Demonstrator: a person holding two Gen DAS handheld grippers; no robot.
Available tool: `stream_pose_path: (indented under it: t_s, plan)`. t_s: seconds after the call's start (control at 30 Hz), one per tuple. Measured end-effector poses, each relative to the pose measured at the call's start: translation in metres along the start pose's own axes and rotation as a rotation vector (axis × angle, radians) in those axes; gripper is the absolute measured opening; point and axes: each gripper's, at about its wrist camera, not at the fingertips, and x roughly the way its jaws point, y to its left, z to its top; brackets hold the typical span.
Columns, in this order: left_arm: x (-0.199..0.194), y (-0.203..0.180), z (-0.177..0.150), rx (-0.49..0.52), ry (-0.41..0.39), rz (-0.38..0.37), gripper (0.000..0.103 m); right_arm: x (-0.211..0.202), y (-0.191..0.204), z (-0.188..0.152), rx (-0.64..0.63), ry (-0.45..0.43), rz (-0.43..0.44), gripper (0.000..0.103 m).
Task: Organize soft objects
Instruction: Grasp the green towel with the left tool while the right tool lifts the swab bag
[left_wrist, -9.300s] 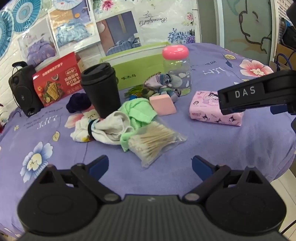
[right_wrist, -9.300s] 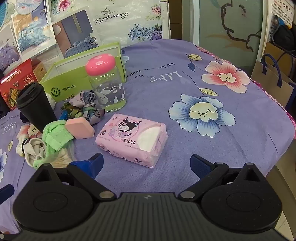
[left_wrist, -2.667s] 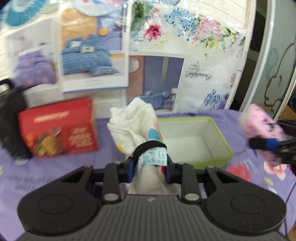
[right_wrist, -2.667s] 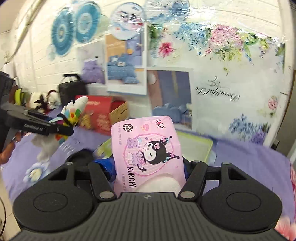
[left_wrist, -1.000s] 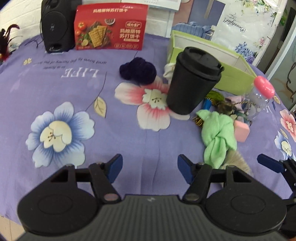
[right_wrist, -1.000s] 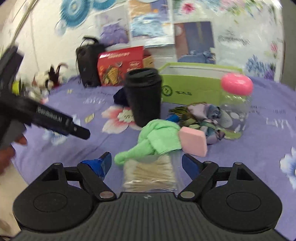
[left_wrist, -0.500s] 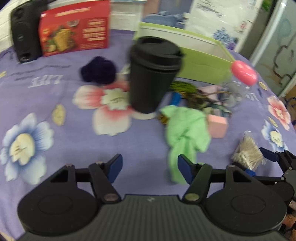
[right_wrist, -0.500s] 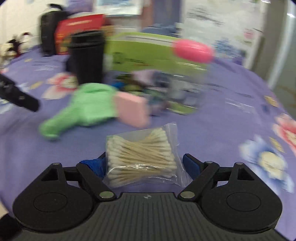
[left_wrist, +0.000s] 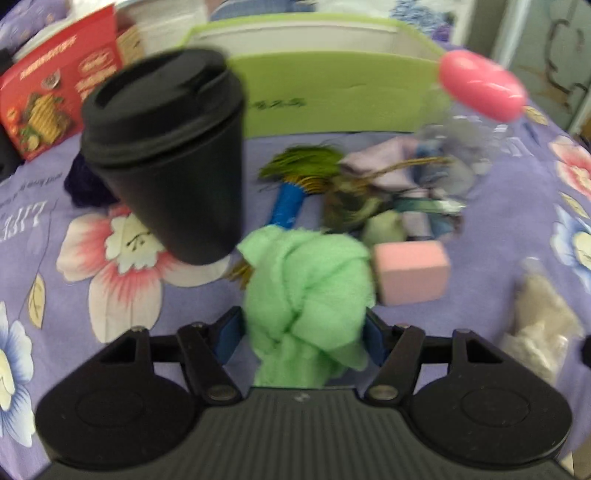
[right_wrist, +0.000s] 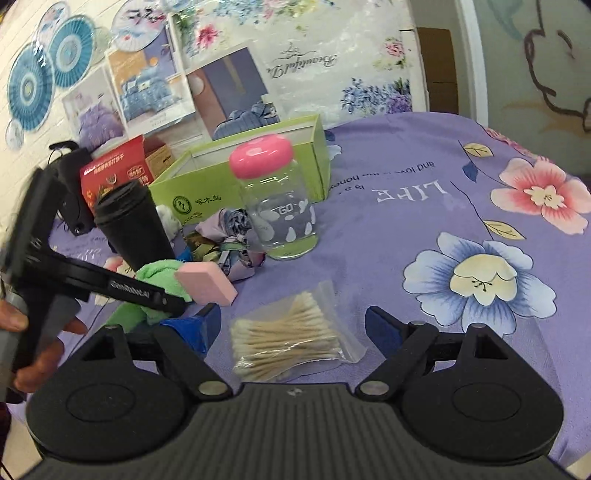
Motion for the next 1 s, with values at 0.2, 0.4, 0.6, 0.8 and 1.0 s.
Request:
stream_pose_path:
  t_s: [0.2,0.4,0.6,0.8,1.0]
  plan:
    - [-0.017,0.054,-0.020,-0.116,-0.014,0.090,0.070,0.004,-0.006,0.003,-0.003,0.006,-0.020,0.072]
    - [-0.051,0.117,-0.058,-0.174,-0.011,0.170,0.070,0.017,-0.003,0.004,-0.011,0.031,-0.005,0.072]
    - [-0.088,0.098,-0.065,-0.060,-0.105,0.030,0.071,0.027,0.005,0.005,-0.022,0.047,0.006,0.072]
    - [-0.070,0.073,-0.047,-0.185,-0.090,0.008,0.072,0.018,0.011,0.005,-0.045,0.038,-0.009,0.072]
    - [-0.038,0.065,-0.031,-0.311,-0.070,0.111,0.072,0.018,0.004,0.005,-0.030,0.038,-0.019,0.072]
